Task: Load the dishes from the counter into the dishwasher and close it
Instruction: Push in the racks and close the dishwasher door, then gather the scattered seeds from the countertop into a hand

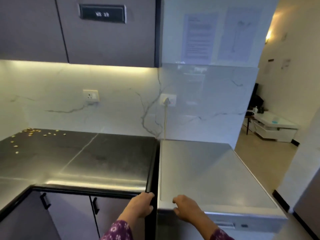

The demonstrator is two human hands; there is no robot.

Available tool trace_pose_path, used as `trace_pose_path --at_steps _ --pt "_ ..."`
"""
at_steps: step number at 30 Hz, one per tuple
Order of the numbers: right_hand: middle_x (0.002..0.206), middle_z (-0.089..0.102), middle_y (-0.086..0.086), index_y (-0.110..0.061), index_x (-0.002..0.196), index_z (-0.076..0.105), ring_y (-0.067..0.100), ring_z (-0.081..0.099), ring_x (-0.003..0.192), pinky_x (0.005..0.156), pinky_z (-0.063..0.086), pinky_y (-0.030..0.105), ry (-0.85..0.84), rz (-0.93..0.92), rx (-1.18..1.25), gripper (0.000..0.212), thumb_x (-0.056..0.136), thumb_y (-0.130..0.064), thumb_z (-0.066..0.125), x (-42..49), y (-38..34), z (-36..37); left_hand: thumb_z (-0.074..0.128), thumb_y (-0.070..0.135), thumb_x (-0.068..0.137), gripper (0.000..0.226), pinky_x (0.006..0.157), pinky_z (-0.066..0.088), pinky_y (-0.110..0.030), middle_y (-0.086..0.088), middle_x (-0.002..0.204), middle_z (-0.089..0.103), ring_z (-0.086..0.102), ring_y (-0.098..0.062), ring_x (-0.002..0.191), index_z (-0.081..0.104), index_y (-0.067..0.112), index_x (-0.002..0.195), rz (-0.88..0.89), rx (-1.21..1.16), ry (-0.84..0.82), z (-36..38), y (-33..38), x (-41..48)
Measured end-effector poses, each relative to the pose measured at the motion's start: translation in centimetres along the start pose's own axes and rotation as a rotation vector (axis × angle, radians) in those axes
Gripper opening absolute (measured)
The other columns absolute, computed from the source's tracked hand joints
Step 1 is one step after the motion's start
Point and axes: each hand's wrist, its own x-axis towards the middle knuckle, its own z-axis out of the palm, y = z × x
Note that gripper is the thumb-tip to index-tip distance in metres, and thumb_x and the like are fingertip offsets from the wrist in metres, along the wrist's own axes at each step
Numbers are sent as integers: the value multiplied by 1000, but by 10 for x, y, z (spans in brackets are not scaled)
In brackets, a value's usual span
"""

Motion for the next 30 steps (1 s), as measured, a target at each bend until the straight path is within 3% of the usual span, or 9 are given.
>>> trace_pose_path --at_steps 7,11,14,22,30 --pt "134 47 1 -20 127 52 17 43 126 102 37 28 3 -165 4 38 91 -30 45 59 -30 -13 47 27 92 50 102 37 -37 -10 141 40 41 -28 129 36 18 140 -177 -117 -15 -21 -70 -10" --pt "124 52 2 -18 114 57 17 50 118 93 40 28 -6 -262 -1 35 86 -32 43 102 -62 -20 44 23 90 46 99 41 -38 -11 138 41 46 -30 124 40 14 135 -308 -193 38 -36 -110 -22" --pt "129 52 0 -22 120 57 16 48 122 97 39 25 -22 -348 -12 45 82 -37 39 136 -92 -20 44 20 90 44 93 43 -38 -11 136 44 49 -29 119 42 14 134 -399 -258 120 -42 -145 -33" --pt "132 54 1 -18 127 55 16 46 125 102 35 25 -12 -506 -23 38 91 -27 47 218 -218 -15 48 26 92 48 90 45 -37 -8 139 43 53 -25 116 40 22 139 -610 -302 248 -49 -261 -74" --pt "132 50 3 -13 131 50 18 43 125 102 35 27 -9 -543 53 40 93 -26 46 297 -367 6 51 28 87 45 93 44 -35 -5 132 51 49 -24 120 47 24 132 -677 -335 282 -69 -407 -85"
